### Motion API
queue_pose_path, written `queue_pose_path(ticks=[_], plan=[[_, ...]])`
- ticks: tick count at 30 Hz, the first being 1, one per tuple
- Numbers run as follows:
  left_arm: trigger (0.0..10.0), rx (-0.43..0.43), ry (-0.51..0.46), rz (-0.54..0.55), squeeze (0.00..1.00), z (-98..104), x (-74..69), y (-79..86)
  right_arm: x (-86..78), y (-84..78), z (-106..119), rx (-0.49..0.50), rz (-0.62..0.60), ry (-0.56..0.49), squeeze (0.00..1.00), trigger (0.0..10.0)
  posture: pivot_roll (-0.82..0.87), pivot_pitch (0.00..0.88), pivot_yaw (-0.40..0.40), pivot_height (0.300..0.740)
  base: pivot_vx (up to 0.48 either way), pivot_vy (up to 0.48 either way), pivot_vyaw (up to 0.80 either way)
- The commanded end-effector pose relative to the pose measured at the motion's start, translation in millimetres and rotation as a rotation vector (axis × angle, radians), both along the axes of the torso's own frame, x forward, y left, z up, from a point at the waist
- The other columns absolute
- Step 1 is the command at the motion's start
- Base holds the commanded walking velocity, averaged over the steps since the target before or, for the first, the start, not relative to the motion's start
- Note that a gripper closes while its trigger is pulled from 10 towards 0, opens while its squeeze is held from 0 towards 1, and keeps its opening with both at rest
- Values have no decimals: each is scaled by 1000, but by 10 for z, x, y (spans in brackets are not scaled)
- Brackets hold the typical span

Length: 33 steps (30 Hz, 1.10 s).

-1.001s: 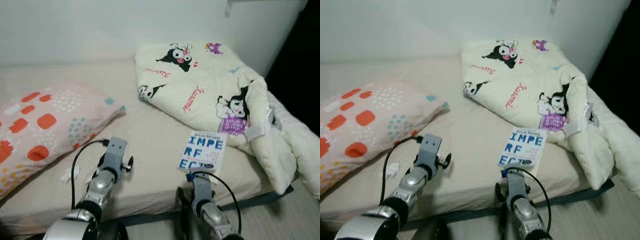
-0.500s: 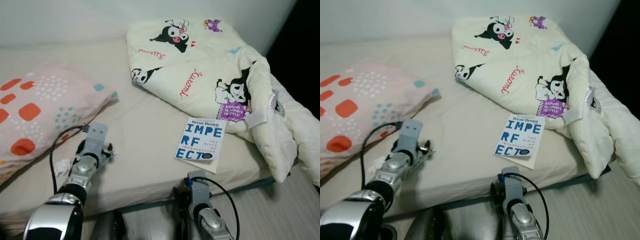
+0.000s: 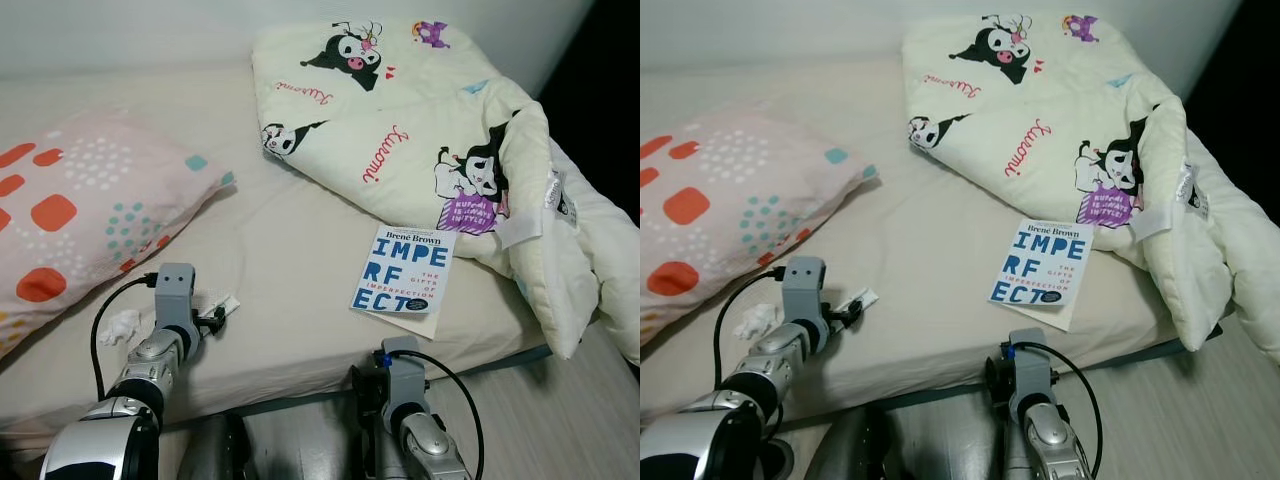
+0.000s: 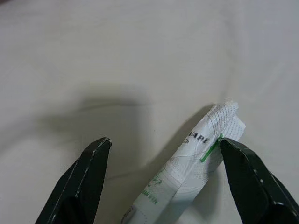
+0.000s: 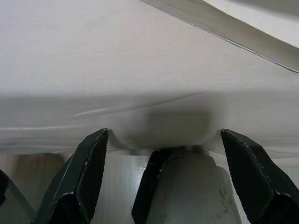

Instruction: Clean up the room

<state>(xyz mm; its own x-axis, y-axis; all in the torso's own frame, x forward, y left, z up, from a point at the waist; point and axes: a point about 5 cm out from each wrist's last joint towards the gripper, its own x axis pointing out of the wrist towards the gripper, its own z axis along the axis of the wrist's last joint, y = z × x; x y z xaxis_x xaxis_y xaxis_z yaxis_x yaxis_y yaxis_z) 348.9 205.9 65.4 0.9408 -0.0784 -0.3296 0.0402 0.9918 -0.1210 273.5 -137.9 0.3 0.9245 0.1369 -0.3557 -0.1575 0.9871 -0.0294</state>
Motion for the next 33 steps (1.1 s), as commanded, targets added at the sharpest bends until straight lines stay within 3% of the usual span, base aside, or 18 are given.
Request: queue_pose_path(ticks=[1,4,8,9,10,17,25,30,31,33], plan=[[10000,-44,53,-7,0,-148,-119,57,-126,-31,-136,-1,-11,73,0,10000,-201,360,-5,586,0,0,0],[10000,-29,63,-26,0,-172,-142,70,-122,-32,-132,-2,-10,73,0,10000,-199,359,-4,586,0,0,0],[10000,60,108,-104,0,-274,-226,62,-112,-39,-125,-4,-15,75,0,10000,-194,356,-2,586,0,0,0],[2196,84,120,-130,0,-308,-254,52,-105,-40,-119,-4,-17,75,0,10000,-193,356,-2,586,0,0,0],[0,97,131,-151,0,-340,-281,42,-96,-41,-111,-5,-19,75,0,10000,-192,353,-2,586,0,0,0],[0,133,142,-190,0,-370,-311,38,-49,-44,-82,-9,-20,74,0,10000,-186,339,-4,586,0,0,0],[0,120,116,-165,0,-329,-282,53,38,-37,-32,-12,-17,64,0,10000,-176,315,-2,586,0,0,0],[0,19,76,-140,0,-272,-237,23,84,-22,-14,-13,-12,64,0,10000,-163,281,-4,586,0,0,0],[0,-35,57,-130,0,-250,-218,-1,114,-19,2,-14,-9,62,0,10000,-159,271,-5,586,0,0,0],[0,-45,53,-128,0,-245,-214,-6,122,-19,6,-14,-9,62,0,10000,-159,271,-5,586,0,0,0]])
